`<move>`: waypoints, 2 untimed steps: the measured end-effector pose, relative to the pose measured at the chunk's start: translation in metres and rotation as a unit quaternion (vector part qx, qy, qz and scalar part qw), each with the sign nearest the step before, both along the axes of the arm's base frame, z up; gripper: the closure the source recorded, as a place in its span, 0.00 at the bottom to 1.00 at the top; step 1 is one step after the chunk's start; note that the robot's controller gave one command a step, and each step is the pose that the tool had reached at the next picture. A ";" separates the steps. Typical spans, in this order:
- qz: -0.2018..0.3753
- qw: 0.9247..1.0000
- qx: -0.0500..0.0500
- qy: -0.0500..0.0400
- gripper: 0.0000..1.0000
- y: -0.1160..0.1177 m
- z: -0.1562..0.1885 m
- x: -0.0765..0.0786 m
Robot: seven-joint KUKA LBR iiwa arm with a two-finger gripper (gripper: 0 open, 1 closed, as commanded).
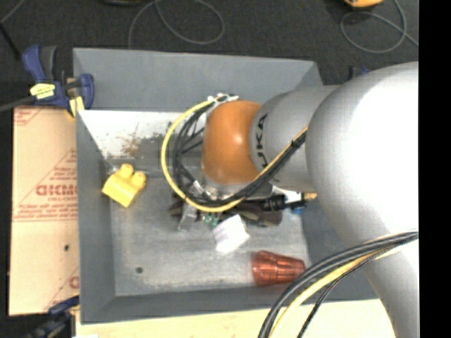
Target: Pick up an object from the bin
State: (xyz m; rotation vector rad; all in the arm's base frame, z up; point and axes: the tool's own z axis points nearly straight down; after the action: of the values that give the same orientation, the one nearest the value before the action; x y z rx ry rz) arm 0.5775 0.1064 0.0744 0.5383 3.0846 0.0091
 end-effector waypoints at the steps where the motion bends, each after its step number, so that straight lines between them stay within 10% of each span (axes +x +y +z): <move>1: 0.000 1.000 0.000 0.000 1.00 0.000 0.000 0.000; 2: 0.001 1.000 -0.001 0.004 1.00 0.000 0.043 0.000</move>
Offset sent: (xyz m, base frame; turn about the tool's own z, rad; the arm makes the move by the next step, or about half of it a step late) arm 0.0061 0.0019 0.1107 -0.0119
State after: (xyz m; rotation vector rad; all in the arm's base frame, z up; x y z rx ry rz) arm 0.5779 0.1064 0.1174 0.5351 3.0934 0.0050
